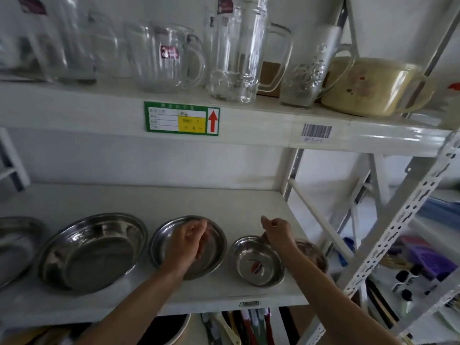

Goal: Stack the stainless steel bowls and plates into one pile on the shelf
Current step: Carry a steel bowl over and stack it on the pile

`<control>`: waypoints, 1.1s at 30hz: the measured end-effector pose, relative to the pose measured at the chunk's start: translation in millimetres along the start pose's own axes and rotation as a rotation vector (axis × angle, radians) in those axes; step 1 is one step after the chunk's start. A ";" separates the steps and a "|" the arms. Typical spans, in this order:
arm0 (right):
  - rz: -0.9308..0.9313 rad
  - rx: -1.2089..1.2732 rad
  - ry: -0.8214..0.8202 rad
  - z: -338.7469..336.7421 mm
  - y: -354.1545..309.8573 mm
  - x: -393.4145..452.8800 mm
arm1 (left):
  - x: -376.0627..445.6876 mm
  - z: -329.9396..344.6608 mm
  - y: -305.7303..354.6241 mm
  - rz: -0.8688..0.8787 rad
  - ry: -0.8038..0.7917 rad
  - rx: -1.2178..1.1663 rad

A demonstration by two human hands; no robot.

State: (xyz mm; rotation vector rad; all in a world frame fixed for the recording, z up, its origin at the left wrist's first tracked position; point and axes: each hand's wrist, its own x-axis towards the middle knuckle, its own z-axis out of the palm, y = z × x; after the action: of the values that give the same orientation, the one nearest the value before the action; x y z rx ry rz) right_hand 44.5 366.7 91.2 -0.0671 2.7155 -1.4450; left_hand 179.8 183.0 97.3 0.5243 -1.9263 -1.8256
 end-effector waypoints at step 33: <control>-0.169 -0.360 -0.494 307.3 -128.0 4.7 | -11.8 -245.1 -125.6 -0.457 0.860 -0.222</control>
State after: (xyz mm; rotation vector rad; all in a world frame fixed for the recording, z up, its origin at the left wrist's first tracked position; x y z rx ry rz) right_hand 64.7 40.8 25.9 -0.5965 2.5452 -0.8027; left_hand 321.7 -22.5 -19.3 1.4676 -1.0588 -1.6085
